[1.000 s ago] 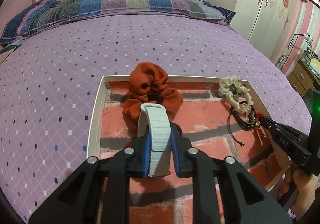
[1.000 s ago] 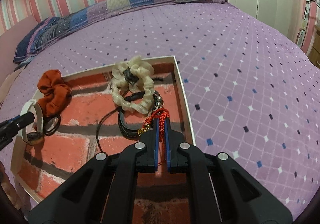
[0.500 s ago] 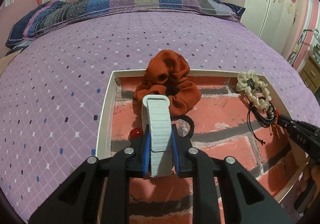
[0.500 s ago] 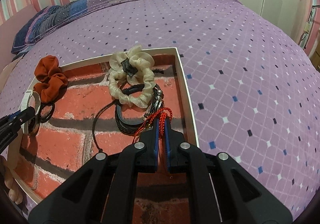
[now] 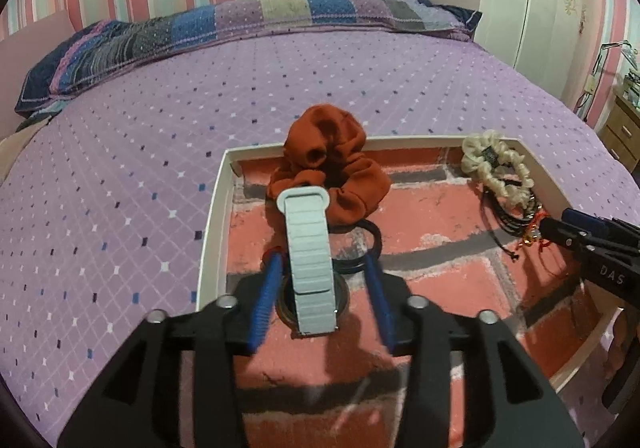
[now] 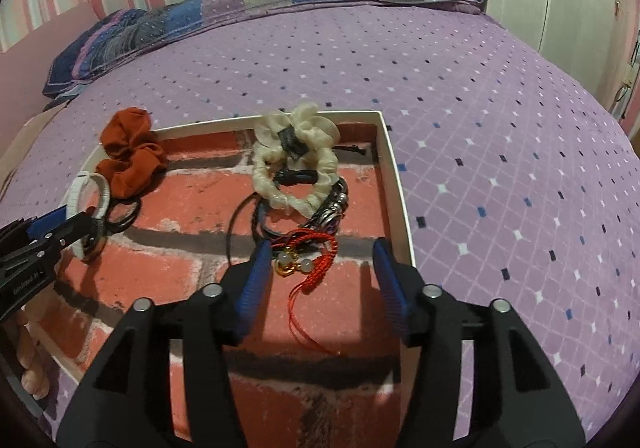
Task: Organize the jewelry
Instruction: 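Open both tools to drop the charm and watch into the tray, then reach the right tool to the wooden bead bracelet while the left tool approaches the brown pendant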
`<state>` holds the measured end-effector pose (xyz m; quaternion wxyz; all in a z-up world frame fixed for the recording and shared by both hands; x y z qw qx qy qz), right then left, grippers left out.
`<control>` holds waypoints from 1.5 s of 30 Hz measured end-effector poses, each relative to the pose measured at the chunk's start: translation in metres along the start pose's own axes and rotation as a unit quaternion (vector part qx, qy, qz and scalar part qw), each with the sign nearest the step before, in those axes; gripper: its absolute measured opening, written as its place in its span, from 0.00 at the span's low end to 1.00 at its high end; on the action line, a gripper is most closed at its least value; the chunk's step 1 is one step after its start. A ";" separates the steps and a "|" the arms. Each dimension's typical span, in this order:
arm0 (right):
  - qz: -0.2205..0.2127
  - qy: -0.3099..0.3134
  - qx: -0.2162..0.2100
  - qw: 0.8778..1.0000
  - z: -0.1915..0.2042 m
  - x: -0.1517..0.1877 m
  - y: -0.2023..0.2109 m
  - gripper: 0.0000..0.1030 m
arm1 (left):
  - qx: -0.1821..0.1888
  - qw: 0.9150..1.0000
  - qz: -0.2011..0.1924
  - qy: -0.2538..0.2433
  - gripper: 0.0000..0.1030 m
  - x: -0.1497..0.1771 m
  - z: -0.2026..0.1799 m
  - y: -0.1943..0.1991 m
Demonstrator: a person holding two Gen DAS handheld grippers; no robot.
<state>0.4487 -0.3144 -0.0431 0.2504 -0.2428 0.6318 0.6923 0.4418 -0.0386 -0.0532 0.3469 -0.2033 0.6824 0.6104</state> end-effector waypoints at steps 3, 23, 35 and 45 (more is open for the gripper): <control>-0.017 -0.009 -0.006 1.000 -0.003 0.000 0.012 0.71 | 0.004 1.000 -0.006 0.005 0.54 -0.003 -0.001 0.009; -0.151 -0.005 0.029 0.988 -0.035 0.019 0.147 0.96 | 0.003 0.998 -0.051 0.030 0.76 0.041 0.006 0.106; -0.127 -0.030 0.070 0.989 -0.015 0.097 0.190 0.96 | -0.012 0.999 -0.037 0.028 0.76 0.105 0.004 0.158; -0.075 -0.057 0.062 0.994 -0.019 0.152 0.205 0.96 | -0.010 0.999 -0.022 0.021 0.76 0.146 0.000 0.195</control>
Point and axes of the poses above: each gripper's, at about its wrist camera, not at the fingertips, and y roughly against the way its jaws point, z to its left, x to its underside, the point moved 2 cm from there along -y, roughly the way its jaws point, and after that the axes turned 3 degrees about -z, right-handed, at the moved point
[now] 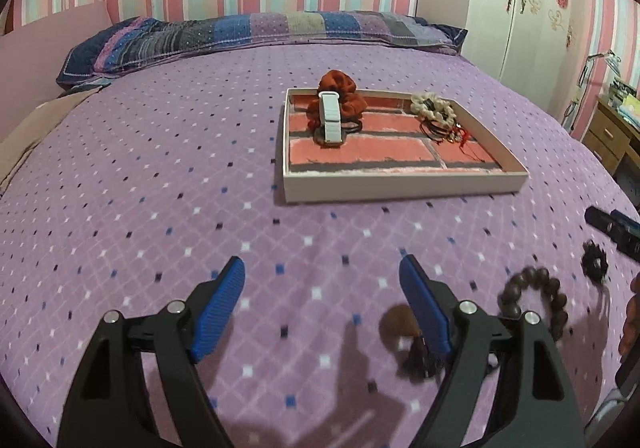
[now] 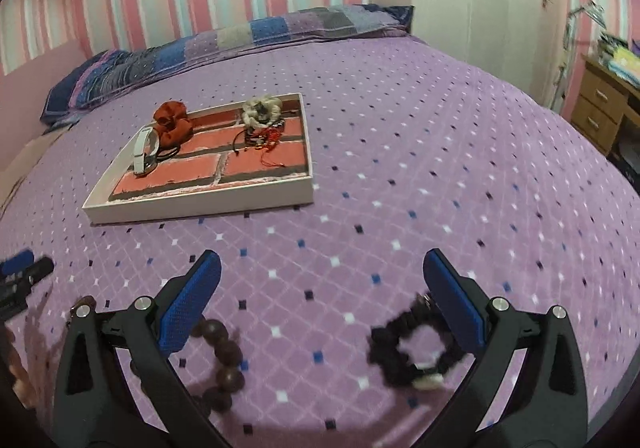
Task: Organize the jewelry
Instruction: 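Reach the right tool to the wooden bead bracelet while the left tool approaches the brown pendant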
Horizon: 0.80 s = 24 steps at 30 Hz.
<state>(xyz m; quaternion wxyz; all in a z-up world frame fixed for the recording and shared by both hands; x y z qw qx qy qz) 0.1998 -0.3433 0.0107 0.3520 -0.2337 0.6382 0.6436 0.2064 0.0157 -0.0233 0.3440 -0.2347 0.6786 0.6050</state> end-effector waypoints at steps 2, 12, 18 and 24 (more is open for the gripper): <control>0.001 -0.014 -0.004 1.000 -0.004 0.003 0.006 0.96 | -0.006 1.000 0.000 -0.009 0.76 0.006 -0.003 0.007; 0.057 0.038 -0.017 0.997 0.018 0.041 0.003 0.95 | 0.007 1.000 0.017 -0.023 0.76 0.041 -0.015 0.017; 0.070 0.053 -0.027 0.996 0.028 0.048 -0.001 0.95 | 0.030 0.999 0.035 -0.020 0.76 0.050 -0.018 0.010; 0.073 0.052 -0.027 0.996 0.028 0.048 -0.004 0.95 | 0.048 0.998 0.029 -0.016 0.76 0.051 -0.023 0.015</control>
Point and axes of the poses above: each gripper's, at about its wrist camera, not at the fingertips, and y roughly against the way its jaws point, z to its left, x to its underside, the point moved 2 cm from there along -y, roughly the way its jaws point, and after that the axes turned 3 degrees about -z, right-handed, at the moved point
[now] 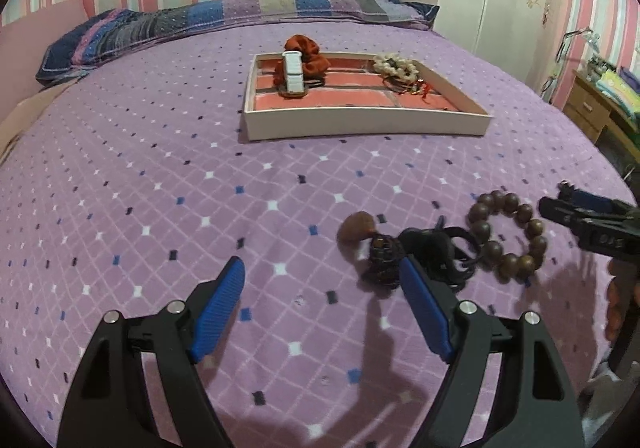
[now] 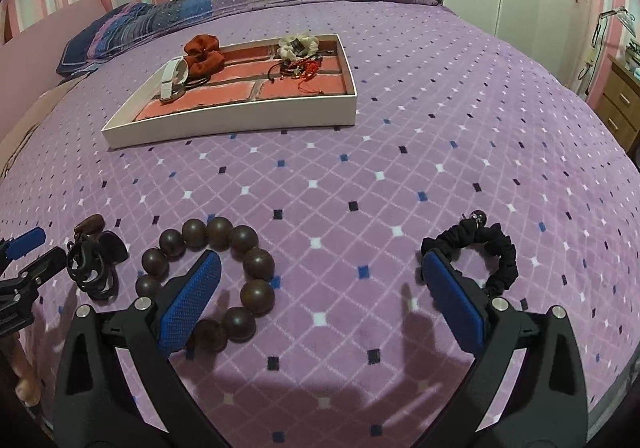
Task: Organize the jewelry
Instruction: 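Reach the right tool to the wooden bead bracelet while the left tool approaches the brown pendant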
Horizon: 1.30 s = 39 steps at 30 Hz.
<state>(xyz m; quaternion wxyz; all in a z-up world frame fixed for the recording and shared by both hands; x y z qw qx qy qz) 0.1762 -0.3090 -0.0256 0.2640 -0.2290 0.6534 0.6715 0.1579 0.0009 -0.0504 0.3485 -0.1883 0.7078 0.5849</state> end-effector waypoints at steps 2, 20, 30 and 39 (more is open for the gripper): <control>0.003 -0.001 -0.003 1.000 0.000 0.000 -0.001 0.95 | 0.004 1.000 -0.002 0.000 0.76 0.000 -0.004 0.002; 0.014 0.014 -0.016 1.000 0.006 0.002 -0.008 0.88 | 0.022 0.999 -0.010 -0.028 0.76 0.003 -0.052 0.016; 0.016 0.011 -0.015 1.000 0.002 0.002 -0.010 0.86 | 0.002 1.000 -0.014 -0.019 0.76 0.003 -0.028 0.008; 0.027 0.027 -0.017 0.999 0.011 0.006 -0.018 0.83 | -0.015 1.000 0.001 -0.009 0.76 0.008 -0.003 -0.007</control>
Point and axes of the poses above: each gripper's, at about its wrist camera, not at the fingertips, and y roughly against the way its jaws point, z to its left, x to its underside, the point moved 2 cm from there along -y, roughly the way its jaws point, and after that the axes turned 3 degrees about -z, right-handed, at the moved point
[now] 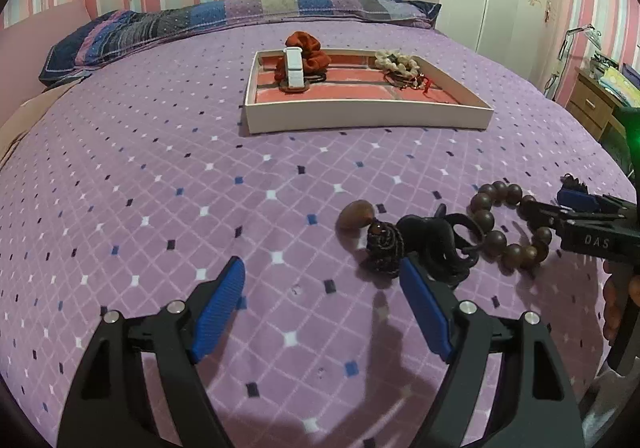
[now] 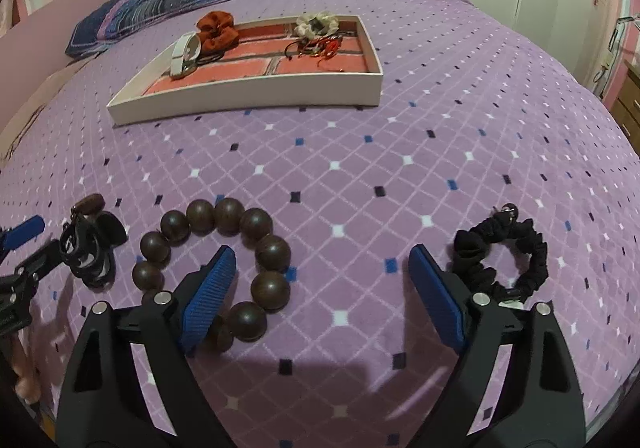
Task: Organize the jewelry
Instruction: 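Reach the right tool to the wooden bead bracelet while the left tool approaches the brown pendant, then close the right tool on the bead bracelet while the left tool grasps the brown pendant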
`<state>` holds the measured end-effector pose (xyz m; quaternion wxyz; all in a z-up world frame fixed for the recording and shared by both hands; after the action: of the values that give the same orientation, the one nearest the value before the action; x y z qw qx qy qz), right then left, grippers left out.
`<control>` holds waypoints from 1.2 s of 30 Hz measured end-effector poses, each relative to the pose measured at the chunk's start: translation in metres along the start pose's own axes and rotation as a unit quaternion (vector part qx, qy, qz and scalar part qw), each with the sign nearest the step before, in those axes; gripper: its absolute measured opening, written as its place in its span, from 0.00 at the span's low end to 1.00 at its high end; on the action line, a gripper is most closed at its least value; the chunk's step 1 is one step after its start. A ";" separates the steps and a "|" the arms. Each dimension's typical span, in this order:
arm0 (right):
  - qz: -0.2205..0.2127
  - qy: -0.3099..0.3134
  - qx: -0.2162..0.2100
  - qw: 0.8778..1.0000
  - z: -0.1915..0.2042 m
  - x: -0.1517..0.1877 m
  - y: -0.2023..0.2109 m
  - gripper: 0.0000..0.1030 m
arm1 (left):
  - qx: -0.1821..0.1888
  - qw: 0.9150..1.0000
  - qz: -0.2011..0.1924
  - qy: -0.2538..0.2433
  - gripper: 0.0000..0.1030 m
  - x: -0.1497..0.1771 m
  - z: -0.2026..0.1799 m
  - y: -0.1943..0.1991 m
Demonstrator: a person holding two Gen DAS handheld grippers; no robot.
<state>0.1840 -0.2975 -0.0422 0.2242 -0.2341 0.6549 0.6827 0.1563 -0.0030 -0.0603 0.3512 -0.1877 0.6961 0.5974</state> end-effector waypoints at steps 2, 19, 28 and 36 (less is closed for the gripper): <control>0.000 0.004 0.000 1.000 0.002 0.000 -0.001 0.82 | 0.002 1.000 -0.001 -0.011 0.76 -0.001 -0.005 -0.002; 0.007 0.022 -0.002 1.000 0.012 0.000 -0.011 0.66 | 0.026 0.999 0.016 -0.013 0.51 -0.005 -0.007 -0.027; 0.005 0.027 -0.011 1.000 0.014 0.000 -0.010 0.37 | 0.033 0.999 0.015 0.010 0.25 -0.005 0.002 -0.028; -0.016 0.068 -0.011 0.998 0.029 -0.001 -0.009 0.20 | 0.027 1.000 0.010 0.010 0.25 -0.004 0.003 -0.026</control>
<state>0.1898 -0.2685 -0.0479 0.1878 -0.2927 0.6574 0.6685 0.1775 -0.0063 -0.0754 0.3430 -0.1771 0.7172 0.5802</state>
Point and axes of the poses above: each gripper's, at about its wrist camera, not at the fingertips, and y roughly against the way its jaws point, z to its left, x to its underside, the point moved 2 cm from there along -y, roughly the way its jaws point, and after that the axes turned 3 degrees about -z, right-handed, at the moved point
